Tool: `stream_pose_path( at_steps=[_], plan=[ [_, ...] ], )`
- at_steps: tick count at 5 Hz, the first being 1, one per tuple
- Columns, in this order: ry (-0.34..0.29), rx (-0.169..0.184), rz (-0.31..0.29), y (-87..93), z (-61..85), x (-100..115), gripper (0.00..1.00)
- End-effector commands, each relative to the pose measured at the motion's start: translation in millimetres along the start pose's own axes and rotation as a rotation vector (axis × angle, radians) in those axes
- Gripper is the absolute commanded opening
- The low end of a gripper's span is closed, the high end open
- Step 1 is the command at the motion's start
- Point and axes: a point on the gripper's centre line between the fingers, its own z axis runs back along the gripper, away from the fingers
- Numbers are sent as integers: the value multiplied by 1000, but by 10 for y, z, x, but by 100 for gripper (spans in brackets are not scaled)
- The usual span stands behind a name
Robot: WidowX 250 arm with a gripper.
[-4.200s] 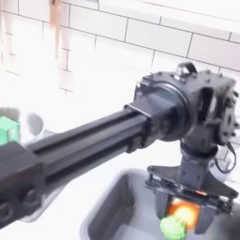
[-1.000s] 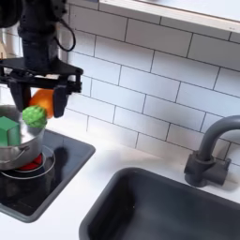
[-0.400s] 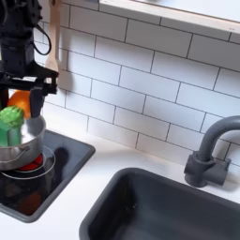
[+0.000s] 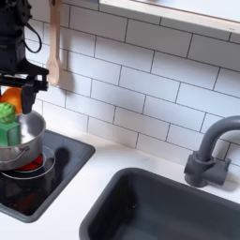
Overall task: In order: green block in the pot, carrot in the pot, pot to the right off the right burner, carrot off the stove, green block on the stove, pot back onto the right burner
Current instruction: 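Take the carrot out of the sink and put it in the pot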
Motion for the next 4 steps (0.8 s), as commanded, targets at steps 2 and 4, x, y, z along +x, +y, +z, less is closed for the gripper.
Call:
stream_pose_path(
  at_steps=[2, 4],
  plan=[
    [3, 4, -5, 79, -125, 203, 0],
    [21, 1, -40, 75, -111, 176, 100]
  ],
)
